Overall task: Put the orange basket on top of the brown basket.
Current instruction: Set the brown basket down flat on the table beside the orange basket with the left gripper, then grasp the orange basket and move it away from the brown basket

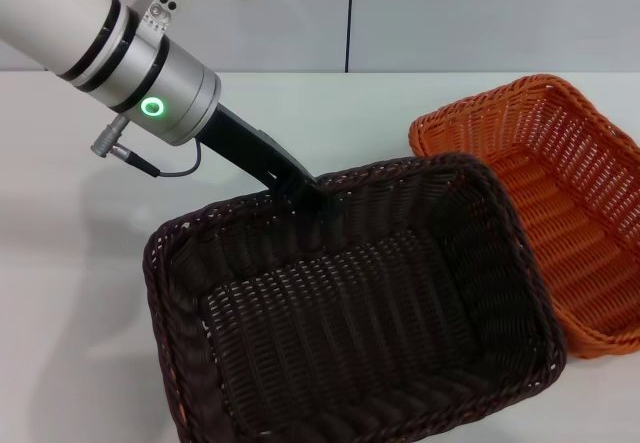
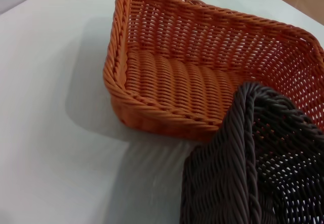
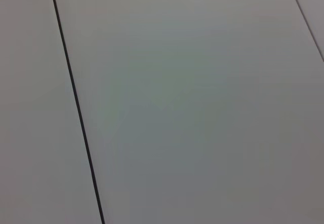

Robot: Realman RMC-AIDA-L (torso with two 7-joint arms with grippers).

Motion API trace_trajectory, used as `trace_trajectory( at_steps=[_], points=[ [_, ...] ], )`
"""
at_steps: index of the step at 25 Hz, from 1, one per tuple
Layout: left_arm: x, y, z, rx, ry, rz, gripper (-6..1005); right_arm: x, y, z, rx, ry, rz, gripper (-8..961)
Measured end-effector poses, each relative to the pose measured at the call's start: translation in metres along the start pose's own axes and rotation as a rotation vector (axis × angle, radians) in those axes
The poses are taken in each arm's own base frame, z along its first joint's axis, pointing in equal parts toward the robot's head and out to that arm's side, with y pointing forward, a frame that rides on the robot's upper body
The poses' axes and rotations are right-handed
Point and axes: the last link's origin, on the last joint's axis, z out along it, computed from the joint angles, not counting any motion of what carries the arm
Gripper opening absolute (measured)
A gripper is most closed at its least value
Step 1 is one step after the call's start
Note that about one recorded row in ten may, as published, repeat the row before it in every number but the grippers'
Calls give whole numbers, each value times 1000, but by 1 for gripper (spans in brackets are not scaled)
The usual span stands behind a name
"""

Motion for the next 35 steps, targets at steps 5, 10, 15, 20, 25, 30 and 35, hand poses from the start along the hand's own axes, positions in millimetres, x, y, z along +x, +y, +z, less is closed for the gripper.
trace_trajectory(
  at_steps=[5, 10, 15, 20, 25, 30, 35],
  points=[
    [0, 2, 2, 1, -6, 0, 200, 0, 0, 0, 0, 0, 0, 800],
    [0, -2, -2, 23, 22, -6, 383, 0, 0, 0, -2, 1, 4, 800],
    [2, -6, -9, 65, 72, 1, 528, 1, 2, 1, -11, 5, 6, 800],
    [5, -16, -32, 132, 351, 21, 756, 1, 9, 6, -79, 42, 44, 800],
    [-4, -24, -52, 176, 632, 15, 849, -8, 19, 17, -328, 180, 93, 800],
    [-25, -33, -71, 230, 984, -19, 866, -44, 42, 18, -769, 365, 33, 799],
    [-44, -38, -71, 254, 1200, -29, 864, -78, 50, 7, -1127, 665, -87, 799]
  ],
)
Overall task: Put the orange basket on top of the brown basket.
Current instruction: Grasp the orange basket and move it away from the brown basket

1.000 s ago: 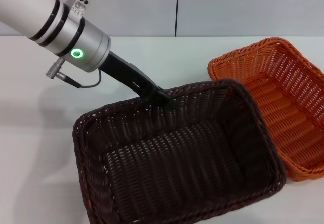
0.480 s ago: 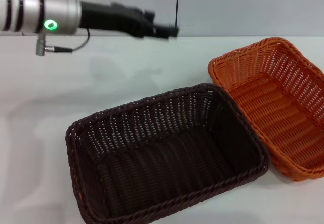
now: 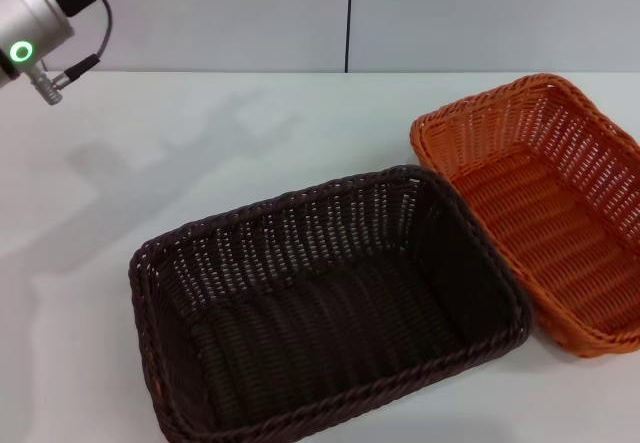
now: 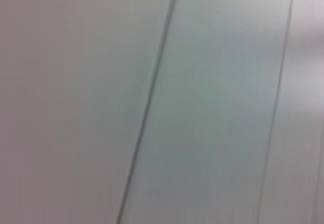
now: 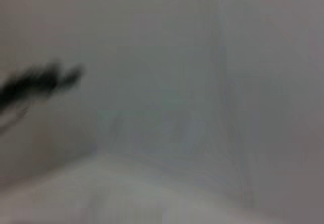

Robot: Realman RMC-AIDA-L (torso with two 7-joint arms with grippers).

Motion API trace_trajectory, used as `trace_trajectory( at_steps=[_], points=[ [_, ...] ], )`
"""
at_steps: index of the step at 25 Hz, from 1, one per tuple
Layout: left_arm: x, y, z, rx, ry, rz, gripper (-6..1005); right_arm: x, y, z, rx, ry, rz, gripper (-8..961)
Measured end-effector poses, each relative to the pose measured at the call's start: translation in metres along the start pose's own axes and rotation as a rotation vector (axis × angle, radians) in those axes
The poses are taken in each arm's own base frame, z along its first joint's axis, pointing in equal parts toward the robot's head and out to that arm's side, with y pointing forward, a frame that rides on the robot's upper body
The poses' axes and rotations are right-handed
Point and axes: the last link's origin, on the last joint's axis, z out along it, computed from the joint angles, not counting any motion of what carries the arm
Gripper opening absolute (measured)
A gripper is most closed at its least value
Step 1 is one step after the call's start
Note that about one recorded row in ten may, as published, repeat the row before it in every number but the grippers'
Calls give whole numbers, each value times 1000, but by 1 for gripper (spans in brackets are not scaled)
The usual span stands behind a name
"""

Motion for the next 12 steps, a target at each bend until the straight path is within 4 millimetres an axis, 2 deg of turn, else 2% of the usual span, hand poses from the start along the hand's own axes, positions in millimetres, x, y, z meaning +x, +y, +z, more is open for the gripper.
trace_trajectory(
  at_steps=[2, 3, 4, 8, 12],
  points=[
    [0, -2, -2, 9, 38, 5, 863, -4, 3, -1, -74, 171, -1, 799],
    [0, -2, -3, 13, 55, 10, 863, -4, 4, 0, -104, 322, -12, 799],
    [1, -3, -3, 20, 76, 10, 863, -4, 4, 0, -104, 322, -12, 799],
    [3, -5, -1, 31, 114, -10, 863, 4, 6, 12, -136, 567, -46, 799],
    [3, -5, 2, 31, 117, -15, 863, 10, 7, 23, -145, 657, -69, 799]
  ],
)
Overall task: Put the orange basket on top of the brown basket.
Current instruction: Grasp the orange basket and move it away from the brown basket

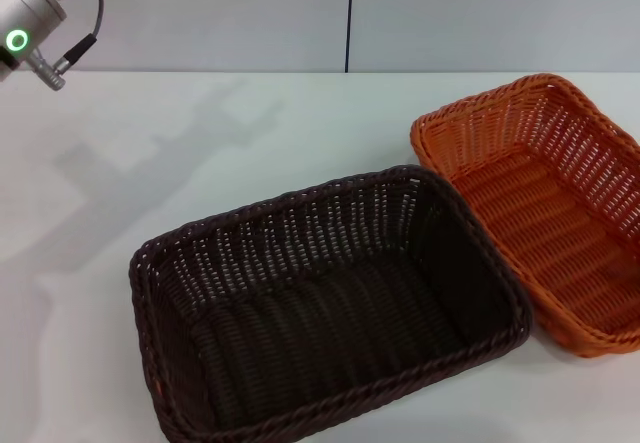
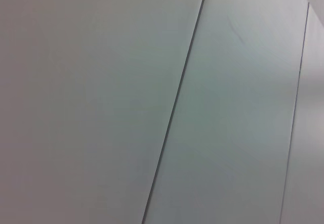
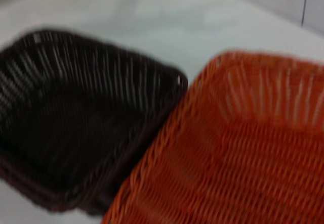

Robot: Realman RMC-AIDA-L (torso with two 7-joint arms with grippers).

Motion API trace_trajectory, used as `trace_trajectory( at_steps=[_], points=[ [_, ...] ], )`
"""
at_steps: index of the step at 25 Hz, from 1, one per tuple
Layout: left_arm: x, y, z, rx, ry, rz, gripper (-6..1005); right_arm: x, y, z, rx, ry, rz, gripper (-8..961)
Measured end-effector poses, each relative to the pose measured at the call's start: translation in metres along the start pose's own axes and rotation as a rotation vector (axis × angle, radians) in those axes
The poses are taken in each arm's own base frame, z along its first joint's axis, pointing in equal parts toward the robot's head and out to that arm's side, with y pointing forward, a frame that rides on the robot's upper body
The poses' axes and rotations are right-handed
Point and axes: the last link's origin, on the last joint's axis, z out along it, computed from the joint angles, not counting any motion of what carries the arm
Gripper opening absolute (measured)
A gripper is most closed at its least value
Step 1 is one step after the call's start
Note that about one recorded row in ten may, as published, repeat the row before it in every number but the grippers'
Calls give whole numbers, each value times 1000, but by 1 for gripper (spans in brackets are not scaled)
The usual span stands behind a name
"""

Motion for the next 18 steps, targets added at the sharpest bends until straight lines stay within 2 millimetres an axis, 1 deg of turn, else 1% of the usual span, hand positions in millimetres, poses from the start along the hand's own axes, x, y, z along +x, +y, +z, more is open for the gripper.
trace_trajectory(
  at_steps=[1, 2, 5, 8, 18],
  points=[
    [-1, 0, 1, 0, 1, -6, 863, -1, 2, 10, -11, 56, -16, 799],
    [-2, 0, 1, 2, 0, -13, 863, -1, 2, 10, -11, 56, -16, 799],
    [-5, -1, 1, 7, 2, -28, 863, -2, 7, 27, -40, 137, -48, 799],
    [-6, -1, 1, 10, 2, -35, 863, -3, 13, 40, -72, 202, -82, 799],
    [-4, -1, 0, 13, 19, -44, 863, -12, 42, 67, -227, 352, -180, 799]
  ],
)
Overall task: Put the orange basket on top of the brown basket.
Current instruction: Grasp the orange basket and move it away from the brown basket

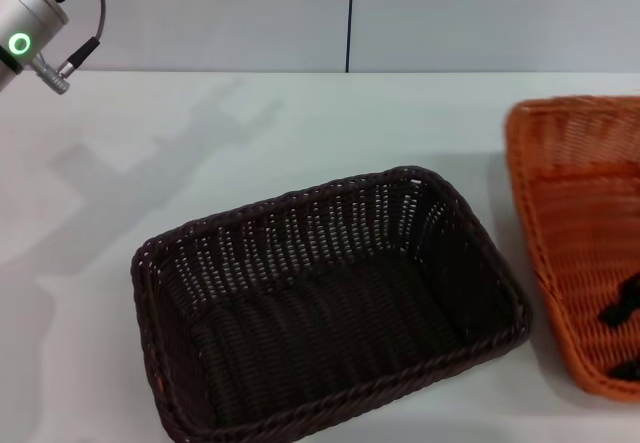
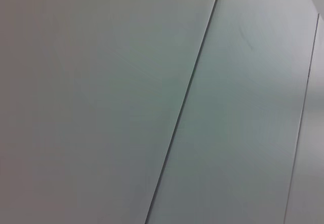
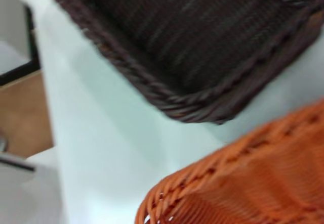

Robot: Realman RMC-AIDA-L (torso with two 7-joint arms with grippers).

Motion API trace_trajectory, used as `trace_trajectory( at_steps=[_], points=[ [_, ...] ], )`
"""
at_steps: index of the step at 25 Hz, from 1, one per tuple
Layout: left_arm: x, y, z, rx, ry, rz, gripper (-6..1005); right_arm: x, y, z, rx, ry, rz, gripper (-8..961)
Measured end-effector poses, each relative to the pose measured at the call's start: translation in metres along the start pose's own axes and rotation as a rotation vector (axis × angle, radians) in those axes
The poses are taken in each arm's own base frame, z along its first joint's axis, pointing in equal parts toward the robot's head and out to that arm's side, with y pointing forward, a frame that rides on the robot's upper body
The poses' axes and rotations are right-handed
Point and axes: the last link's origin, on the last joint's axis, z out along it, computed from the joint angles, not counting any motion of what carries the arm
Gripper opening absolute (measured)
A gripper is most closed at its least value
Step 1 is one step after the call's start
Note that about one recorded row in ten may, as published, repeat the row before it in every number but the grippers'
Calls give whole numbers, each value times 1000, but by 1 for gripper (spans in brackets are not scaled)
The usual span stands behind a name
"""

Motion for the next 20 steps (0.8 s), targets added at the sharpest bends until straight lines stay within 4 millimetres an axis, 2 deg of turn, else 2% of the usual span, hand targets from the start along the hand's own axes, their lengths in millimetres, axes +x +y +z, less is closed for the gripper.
trace_trajectory(
  at_steps=[5, 8, 20],
  points=[
    [0, 0, 1, 3, 2, -1, 864, -11, 12, 13, -78, 55, -60, 799],
    [1, 0, 3, 4, 3, -1, 864, -23, 23, 21, -160, 67, -129, 798],
    [4, -4, 2, 22, 11, 3, 864, -58, 56, 30, -376, 118, -285, 798]
  ],
)
